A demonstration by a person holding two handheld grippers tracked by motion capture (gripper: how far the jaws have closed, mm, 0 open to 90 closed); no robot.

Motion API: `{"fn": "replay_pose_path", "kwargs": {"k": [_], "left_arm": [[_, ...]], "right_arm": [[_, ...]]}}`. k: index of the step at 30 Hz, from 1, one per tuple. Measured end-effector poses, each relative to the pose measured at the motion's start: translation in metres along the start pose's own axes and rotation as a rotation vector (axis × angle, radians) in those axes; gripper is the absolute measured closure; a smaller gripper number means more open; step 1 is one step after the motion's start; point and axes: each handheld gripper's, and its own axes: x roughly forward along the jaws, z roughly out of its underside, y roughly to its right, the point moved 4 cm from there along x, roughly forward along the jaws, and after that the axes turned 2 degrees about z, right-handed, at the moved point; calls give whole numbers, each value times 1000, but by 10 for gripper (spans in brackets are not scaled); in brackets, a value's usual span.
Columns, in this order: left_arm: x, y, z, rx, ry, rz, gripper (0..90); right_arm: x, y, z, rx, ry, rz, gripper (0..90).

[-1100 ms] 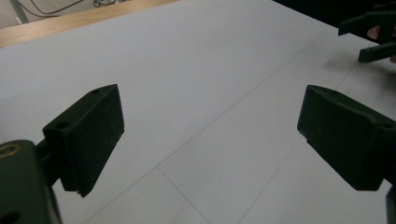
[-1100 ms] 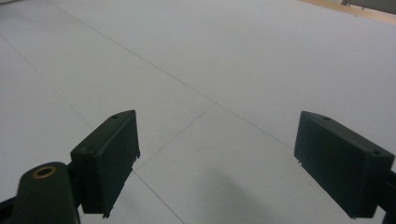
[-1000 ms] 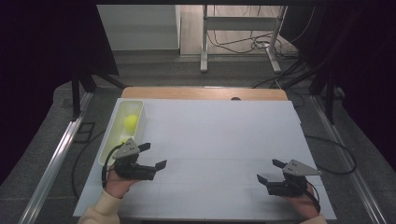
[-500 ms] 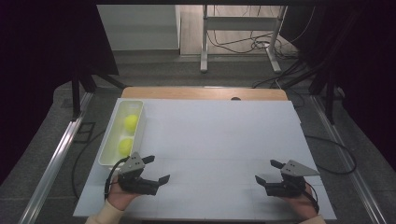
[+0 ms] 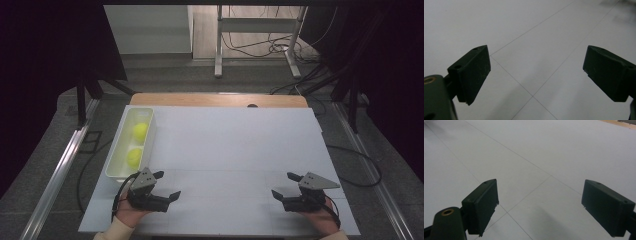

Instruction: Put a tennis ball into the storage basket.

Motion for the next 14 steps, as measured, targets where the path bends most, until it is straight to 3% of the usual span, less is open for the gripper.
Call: {"fn": "replay_pose_path", "kwargs": {"k": [14], "left_arm": [[2, -1, 0, -4, -3, -7, 82]], "right_arm": [[1, -1, 1, -3, -5, -10, 145]]}}
